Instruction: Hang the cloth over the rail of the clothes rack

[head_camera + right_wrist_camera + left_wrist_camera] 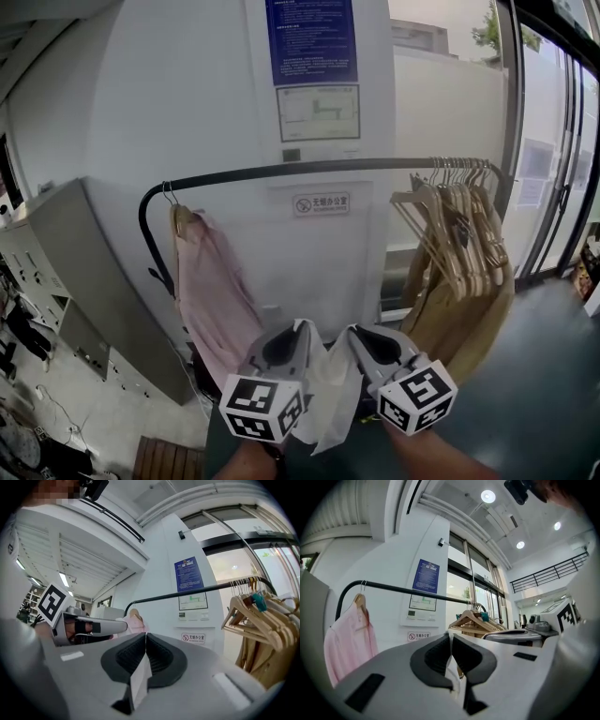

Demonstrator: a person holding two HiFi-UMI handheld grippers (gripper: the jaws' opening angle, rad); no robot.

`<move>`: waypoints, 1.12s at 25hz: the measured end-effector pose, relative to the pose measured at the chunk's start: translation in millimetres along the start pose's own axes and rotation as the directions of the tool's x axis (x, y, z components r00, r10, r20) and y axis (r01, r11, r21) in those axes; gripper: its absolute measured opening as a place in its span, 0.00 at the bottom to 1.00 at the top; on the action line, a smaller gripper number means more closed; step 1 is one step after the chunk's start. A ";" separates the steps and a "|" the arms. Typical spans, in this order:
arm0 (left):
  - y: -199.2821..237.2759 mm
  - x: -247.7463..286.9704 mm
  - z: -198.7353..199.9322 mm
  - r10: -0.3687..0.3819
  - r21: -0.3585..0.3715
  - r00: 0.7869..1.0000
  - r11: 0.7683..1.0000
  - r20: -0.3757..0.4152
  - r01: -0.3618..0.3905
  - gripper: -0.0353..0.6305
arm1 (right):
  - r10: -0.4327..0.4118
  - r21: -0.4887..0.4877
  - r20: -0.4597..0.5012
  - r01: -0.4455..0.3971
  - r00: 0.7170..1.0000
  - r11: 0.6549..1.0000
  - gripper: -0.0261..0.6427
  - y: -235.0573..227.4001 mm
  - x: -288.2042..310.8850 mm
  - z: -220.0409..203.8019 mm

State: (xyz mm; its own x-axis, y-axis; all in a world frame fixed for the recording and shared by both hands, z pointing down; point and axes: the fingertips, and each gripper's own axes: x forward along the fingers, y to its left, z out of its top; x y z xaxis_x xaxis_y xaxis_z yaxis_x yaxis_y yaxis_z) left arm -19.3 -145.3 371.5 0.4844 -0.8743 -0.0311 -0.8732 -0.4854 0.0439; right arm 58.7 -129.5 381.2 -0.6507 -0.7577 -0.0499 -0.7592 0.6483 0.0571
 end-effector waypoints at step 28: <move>123.1 212.2 533.2 0.065 0.323 0.956 0.933 0.287 -0.161 0.07 | -0.113 -0.385 0.235 0.199 0.965 0.901 0.05 -198.0 218.1 521.0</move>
State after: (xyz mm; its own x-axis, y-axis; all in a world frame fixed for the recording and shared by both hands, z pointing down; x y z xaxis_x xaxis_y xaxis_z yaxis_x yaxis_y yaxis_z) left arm -52.5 -387.4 -162.1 0.3905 -0.8657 -0.3131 -0.9095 -0.3102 -0.2767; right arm 61.4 -384.0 -160.5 -0.5449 -0.7871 -0.2891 -0.8097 0.4043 0.4252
